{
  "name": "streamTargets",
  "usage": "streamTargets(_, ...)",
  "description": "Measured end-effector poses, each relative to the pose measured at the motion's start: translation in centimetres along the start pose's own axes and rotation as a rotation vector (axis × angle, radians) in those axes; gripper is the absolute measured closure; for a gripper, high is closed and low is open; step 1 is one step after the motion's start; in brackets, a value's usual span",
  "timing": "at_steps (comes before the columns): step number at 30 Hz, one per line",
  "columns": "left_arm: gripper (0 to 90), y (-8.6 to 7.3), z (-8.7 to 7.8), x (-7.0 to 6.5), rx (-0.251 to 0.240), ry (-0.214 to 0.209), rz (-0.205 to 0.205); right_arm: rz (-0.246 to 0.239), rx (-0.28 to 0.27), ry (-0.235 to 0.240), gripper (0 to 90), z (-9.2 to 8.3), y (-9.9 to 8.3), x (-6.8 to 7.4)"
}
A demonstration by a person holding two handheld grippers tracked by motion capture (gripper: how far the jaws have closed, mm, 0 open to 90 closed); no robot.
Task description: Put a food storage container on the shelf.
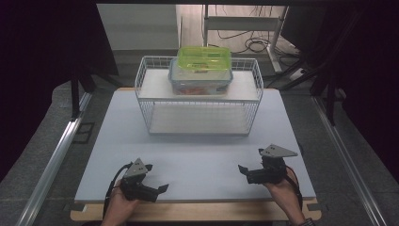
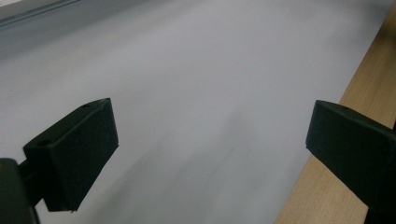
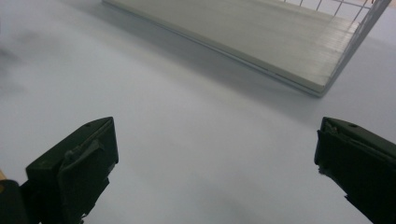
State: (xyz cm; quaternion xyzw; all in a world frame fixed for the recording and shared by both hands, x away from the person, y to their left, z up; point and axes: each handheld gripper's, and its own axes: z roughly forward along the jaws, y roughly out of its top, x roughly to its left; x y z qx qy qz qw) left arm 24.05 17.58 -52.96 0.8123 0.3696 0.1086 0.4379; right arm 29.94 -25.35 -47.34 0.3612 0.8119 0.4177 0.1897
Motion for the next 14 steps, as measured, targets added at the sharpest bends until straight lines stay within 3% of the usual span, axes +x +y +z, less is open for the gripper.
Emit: streamTargets(14, 1.6, 0.0, 0.3, -0.1, 0.033, 0.031, 0.013, 0.014, 0.086, -0.011, 0.0, 0.8, -2.9, -0.5)
